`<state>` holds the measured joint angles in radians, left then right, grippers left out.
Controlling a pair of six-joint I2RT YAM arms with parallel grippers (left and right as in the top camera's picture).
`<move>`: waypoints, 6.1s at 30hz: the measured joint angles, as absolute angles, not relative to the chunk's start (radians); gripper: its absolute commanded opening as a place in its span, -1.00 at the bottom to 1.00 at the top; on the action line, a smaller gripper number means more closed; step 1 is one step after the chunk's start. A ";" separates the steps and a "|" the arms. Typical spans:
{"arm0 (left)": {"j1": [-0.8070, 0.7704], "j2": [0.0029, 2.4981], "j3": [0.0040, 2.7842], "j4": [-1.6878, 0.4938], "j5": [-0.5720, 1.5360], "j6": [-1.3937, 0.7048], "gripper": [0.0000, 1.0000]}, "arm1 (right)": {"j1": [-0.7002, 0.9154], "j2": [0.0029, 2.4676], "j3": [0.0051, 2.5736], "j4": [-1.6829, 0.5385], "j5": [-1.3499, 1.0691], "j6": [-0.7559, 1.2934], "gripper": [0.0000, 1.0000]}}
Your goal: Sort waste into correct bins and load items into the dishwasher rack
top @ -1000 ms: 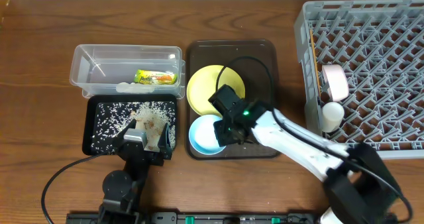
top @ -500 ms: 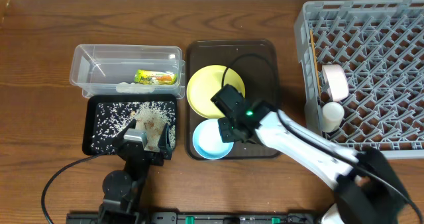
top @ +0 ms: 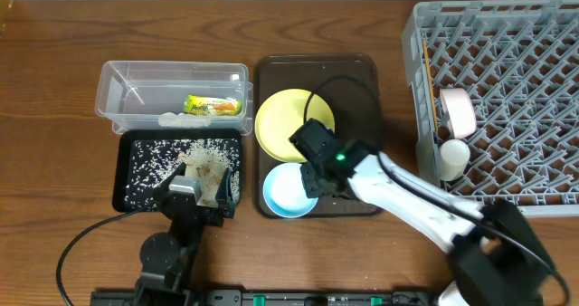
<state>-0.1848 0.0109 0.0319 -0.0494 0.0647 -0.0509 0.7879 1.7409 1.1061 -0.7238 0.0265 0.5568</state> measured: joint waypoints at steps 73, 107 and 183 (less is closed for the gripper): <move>-0.185 0.011 0.032 -0.050 0.065 -0.051 0.79 | 0.272 1.561 1.096 -0.476 1.067 -0.043 0.12; -0.185 0.011 0.032 -0.049 0.065 -0.051 0.79 | 0.525 1.907 1.108 -0.376 0.001 0.727 -0.97; -0.185 0.011 0.032 -0.049 0.065 -0.051 0.79 | 0.495 1.094 1.095 -0.677 0.182 0.234 0.99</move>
